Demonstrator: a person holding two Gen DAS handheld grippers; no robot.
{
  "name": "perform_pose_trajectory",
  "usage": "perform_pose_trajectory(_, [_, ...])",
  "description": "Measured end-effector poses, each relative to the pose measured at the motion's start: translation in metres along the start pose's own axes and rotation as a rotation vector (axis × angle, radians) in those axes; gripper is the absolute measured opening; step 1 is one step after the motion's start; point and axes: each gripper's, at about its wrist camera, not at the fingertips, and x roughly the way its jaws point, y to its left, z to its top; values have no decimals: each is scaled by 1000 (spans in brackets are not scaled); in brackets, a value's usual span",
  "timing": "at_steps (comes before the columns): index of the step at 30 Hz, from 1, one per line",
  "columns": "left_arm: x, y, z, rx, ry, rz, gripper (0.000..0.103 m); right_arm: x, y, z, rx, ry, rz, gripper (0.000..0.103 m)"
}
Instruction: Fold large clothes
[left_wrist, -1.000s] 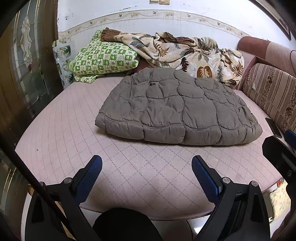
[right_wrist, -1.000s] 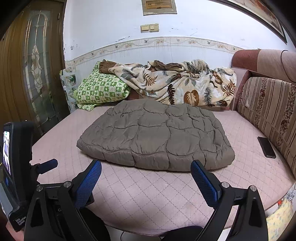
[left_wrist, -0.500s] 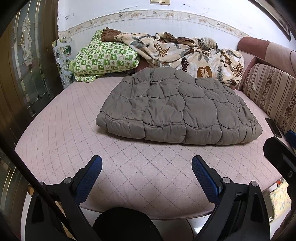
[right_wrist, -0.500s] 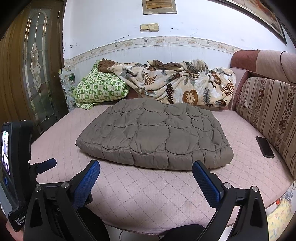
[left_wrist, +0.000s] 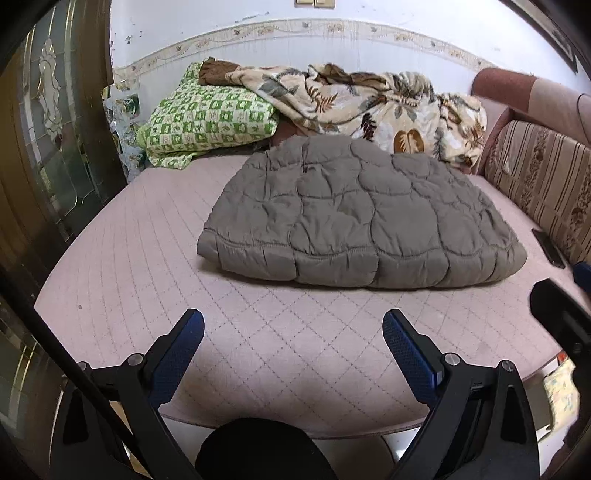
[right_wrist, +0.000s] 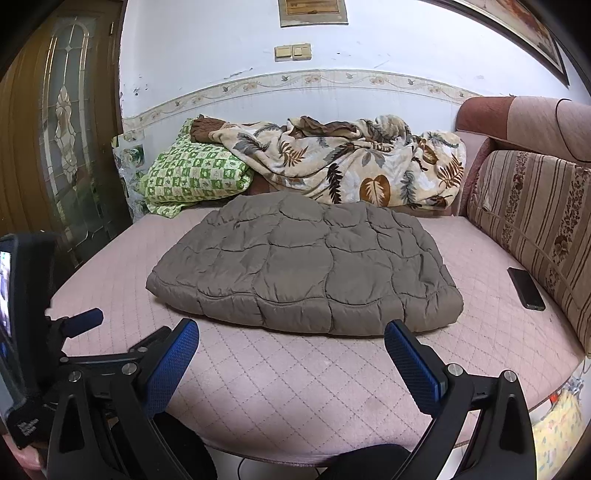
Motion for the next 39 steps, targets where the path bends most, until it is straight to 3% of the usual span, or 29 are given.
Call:
perform_pose_trajectory(6, [-7, -1, 2, 41, -38, 20, 97, -1, -2, -1, 7, 1, -3, 102])
perform_pose_trajectory(9, [-17, 12, -1, -25, -81, -114, 97, 0, -3, 0, 10, 1, -4, 102])
perform_pose_trajectory(12, [-17, 12, 2, 0, -92, -26, 97, 1, -3, 0, 8, 3, -6, 102])
perform_pose_trajectory(19, [-10, 11, 2, 20, -64, 35, 97, 2, -3, -1, 7, 10, -3, 102])
perform_pose_trajectory(22, [-10, 10, 1, 22, -52, 25, 97, 2, -3, -1, 1, 11, -4, 102])
perform_pose_trajectory(33, [-3, 8, 2, 69, 30, 102, 97, 3, -7, 0, 16, 10, -9, 102])
perform_pose_trajectory(39, [-4, 9, 1, 76, 37, 122, 97, 3, -7, 0, 15, 11, -8, 102])
